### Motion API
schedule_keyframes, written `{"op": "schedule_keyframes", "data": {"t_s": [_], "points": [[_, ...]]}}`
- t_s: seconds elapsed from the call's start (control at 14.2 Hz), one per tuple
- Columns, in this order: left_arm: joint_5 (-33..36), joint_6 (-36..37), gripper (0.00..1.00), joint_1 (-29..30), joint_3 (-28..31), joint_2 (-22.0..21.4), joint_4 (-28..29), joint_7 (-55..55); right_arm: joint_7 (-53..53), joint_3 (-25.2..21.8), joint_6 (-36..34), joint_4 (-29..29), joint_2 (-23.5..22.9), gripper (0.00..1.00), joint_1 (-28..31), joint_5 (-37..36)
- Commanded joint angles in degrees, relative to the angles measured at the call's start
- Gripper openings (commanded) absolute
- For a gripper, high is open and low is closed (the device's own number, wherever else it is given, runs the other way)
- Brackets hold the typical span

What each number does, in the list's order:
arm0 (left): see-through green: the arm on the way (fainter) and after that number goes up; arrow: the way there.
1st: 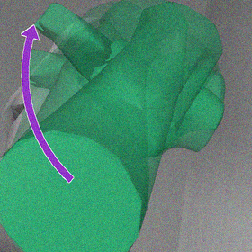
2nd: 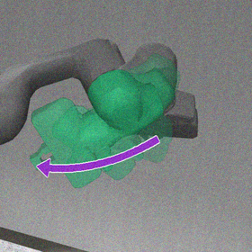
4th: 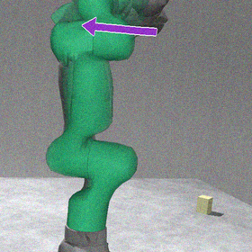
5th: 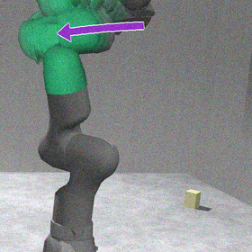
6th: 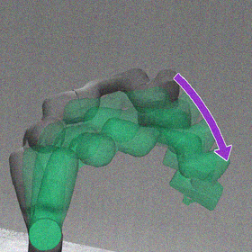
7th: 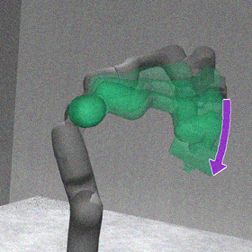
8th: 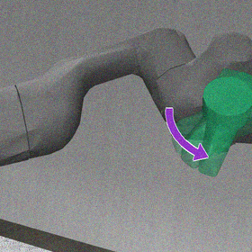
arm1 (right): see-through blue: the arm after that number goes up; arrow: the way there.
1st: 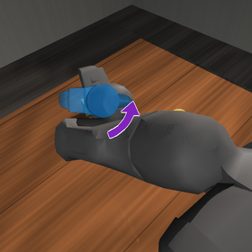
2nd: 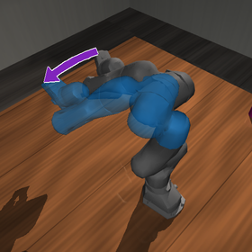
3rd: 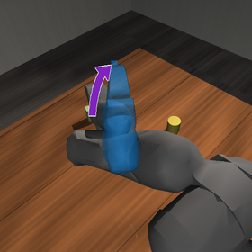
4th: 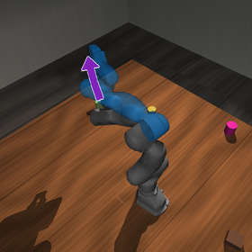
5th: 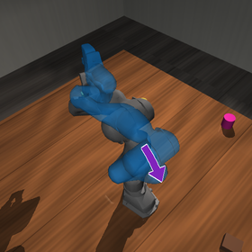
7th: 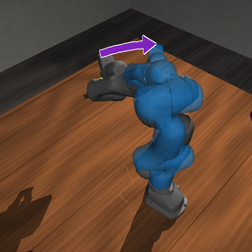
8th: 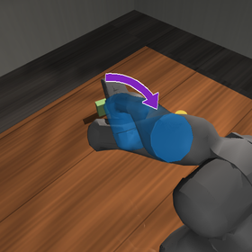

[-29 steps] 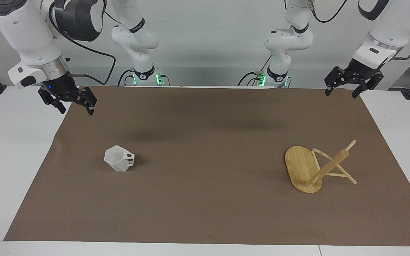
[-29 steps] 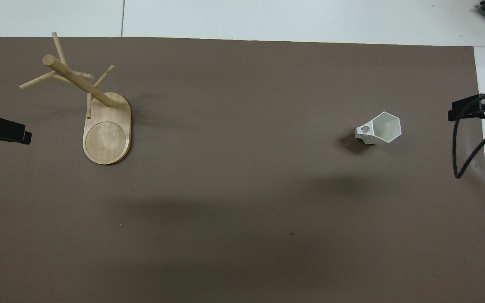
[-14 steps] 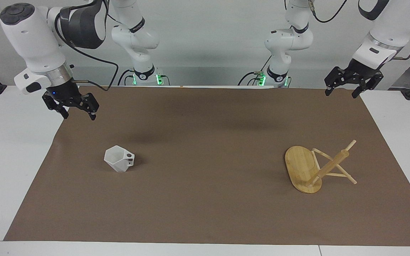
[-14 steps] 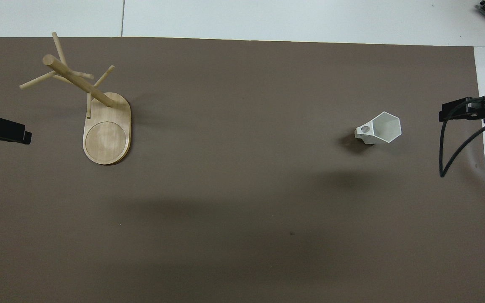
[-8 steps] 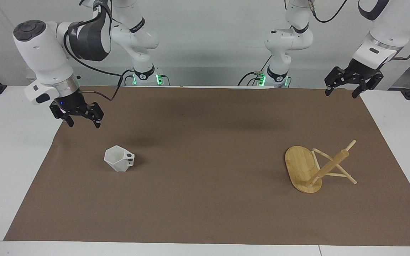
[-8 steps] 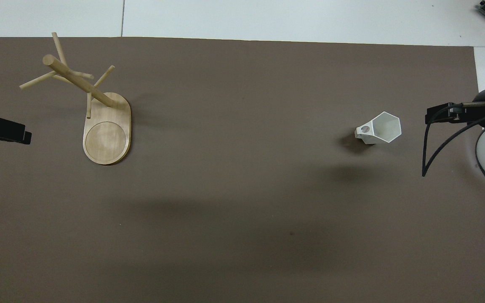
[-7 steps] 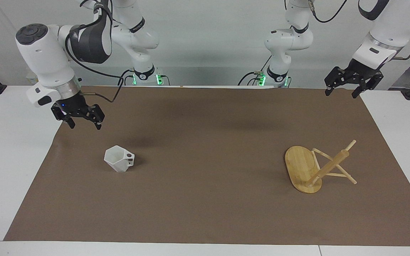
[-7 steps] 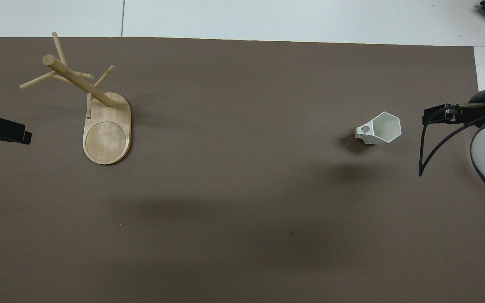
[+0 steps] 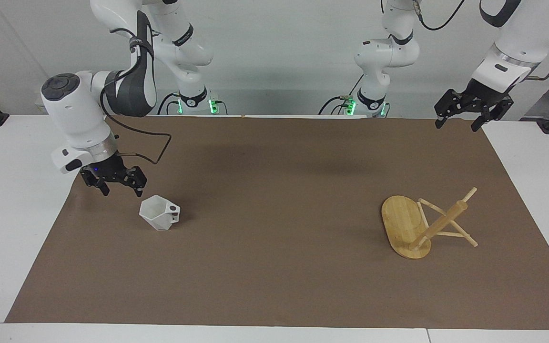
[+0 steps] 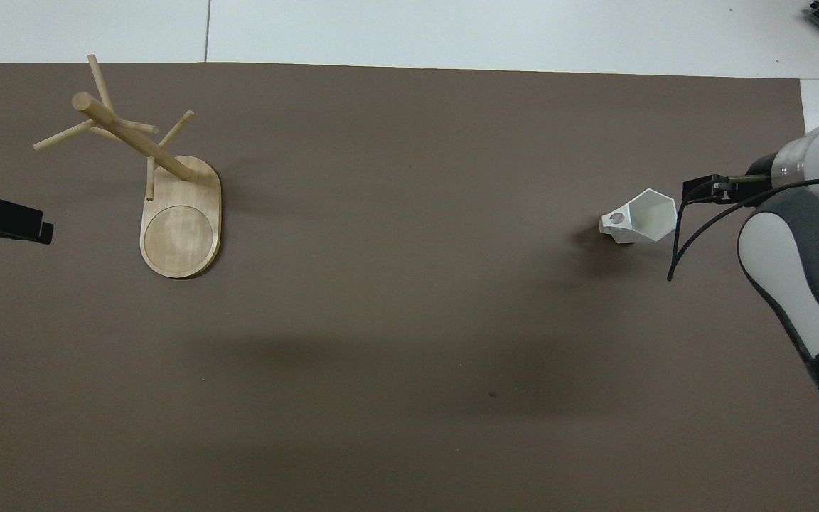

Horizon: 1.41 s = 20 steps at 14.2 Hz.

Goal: Hang cup on rack
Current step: 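Move the right gripper toward the white hexagonal cup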

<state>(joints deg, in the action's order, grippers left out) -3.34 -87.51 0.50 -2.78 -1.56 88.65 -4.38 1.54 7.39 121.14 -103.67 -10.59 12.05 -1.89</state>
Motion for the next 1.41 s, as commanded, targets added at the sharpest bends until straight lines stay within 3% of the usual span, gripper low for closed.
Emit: {"op": "schedule_keyframes", "data": {"t_s": [0.0, 0.56, 1.34], "points": [[0.8, 0.6, 1.00, 0.1, -0.1, -0.6, 0.6, 0.5, -1.5, 0.3, 2.3, -1.0, -0.8, 1.00, -0.1, -0.7], [0.8, 0.6, 1.00, 0.1, -0.1, -0.6, 0.6, 0.5, -1.7, 0.3, 9.5, -3.6, -3.5, 1.00, -0.3, -0.7], [0.8, 0.6, 1.00, 0.1, -0.1, -0.6, 0.6, 0.5, -1.7, 0.3, 11.0, -4.2, -5.5, 1.00, -0.6, -0.7]]}}
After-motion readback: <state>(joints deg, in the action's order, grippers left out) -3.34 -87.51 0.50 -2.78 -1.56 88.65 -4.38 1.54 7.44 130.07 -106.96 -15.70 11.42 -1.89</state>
